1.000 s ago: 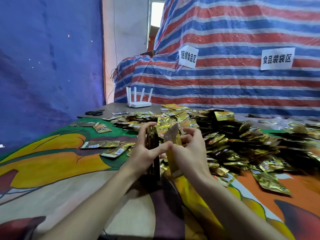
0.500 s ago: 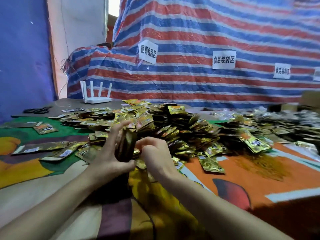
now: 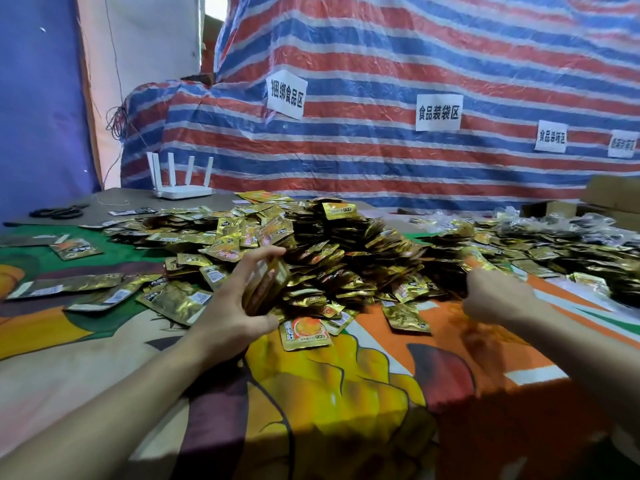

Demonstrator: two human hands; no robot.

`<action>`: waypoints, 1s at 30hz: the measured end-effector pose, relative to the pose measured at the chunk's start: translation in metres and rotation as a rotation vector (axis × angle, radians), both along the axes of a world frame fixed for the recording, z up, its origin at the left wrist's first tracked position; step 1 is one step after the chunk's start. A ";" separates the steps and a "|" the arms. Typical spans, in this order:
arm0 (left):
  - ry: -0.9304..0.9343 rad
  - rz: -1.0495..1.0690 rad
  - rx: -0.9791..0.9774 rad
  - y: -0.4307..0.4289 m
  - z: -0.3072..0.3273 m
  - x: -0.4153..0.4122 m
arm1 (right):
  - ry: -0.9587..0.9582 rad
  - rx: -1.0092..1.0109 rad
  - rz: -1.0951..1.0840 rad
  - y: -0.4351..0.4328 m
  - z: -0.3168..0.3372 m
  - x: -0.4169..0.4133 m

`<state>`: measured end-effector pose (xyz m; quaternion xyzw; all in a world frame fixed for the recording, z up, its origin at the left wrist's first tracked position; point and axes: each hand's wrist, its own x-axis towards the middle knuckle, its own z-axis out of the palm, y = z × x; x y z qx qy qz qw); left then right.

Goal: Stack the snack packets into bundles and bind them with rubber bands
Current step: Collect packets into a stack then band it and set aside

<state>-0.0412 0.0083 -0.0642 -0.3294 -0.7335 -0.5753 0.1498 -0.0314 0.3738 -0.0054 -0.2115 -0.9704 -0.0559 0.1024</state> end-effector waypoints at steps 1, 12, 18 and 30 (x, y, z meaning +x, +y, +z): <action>-0.008 0.001 0.008 -0.002 -0.001 -0.001 | -0.042 0.030 -0.023 0.010 -0.005 0.002; 0.005 0.024 0.032 -0.006 -0.001 -0.003 | 0.067 -0.094 -0.036 0.028 -0.012 0.009; -0.038 0.012 0.087 -0.008 0.003 -0.002 | 0.281 -0.064 0.002 0.014 0.007 0.009; -0.375 -0.011 0.536 -0.021 0.008 -0.020 | 0.543 -0.682 0.752 -0.134 0.016 -0.021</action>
